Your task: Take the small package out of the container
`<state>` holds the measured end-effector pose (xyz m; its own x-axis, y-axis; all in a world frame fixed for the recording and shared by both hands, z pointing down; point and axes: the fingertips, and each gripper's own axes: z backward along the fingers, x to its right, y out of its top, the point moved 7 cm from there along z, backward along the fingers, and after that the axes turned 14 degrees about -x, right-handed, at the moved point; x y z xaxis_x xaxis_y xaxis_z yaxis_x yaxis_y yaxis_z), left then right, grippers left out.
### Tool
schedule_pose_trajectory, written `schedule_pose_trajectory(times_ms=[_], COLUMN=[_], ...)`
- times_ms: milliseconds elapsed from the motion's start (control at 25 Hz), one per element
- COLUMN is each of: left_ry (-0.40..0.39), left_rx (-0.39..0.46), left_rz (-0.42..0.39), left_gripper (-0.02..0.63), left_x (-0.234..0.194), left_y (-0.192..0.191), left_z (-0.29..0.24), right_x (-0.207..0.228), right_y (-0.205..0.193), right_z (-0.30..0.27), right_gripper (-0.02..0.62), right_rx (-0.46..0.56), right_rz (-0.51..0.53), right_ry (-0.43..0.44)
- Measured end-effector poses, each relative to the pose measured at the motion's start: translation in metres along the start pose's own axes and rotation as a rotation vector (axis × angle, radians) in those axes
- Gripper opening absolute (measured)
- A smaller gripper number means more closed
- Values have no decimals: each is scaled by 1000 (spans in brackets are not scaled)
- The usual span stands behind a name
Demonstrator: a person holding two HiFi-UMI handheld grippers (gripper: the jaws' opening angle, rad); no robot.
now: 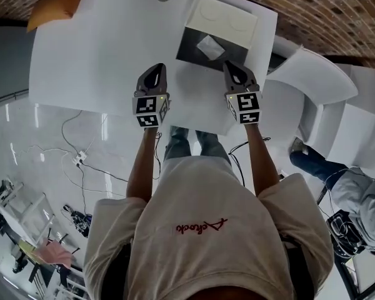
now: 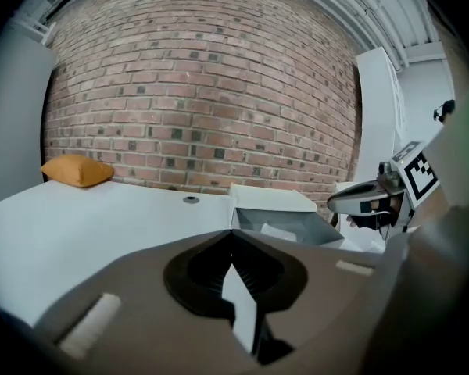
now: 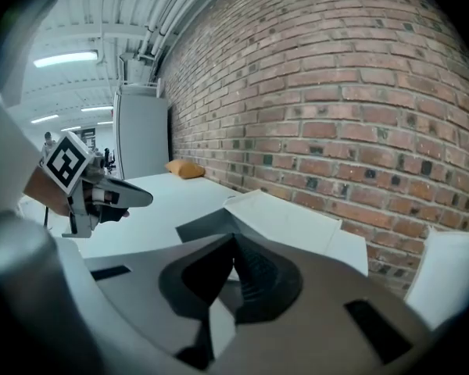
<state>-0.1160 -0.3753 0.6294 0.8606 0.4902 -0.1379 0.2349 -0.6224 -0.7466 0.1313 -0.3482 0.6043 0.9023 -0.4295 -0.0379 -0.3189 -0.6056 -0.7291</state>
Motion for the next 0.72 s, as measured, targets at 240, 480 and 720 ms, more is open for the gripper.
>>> schedule_pose_trajectory(times_ms=[240, 480, 720], left_ry=[-12, -17, -13], left_rx=[-13, -7, -5], left_rz=[24, 46, 71], left_gripper=[9, 9, 9], left_x=[-8, -12, -16], left_y=[-10, -13, -20], left_z=[-7, -9, -10], right_x=[-5, -4, -6], right_y=[6, 14, 28], right_z=[-17, -38, -58], right_gripper=[11, 11, 11], right_rx=[-37, -109, -169], right_rz=[83, 272, 483], right_ry=[24, 46, 96])
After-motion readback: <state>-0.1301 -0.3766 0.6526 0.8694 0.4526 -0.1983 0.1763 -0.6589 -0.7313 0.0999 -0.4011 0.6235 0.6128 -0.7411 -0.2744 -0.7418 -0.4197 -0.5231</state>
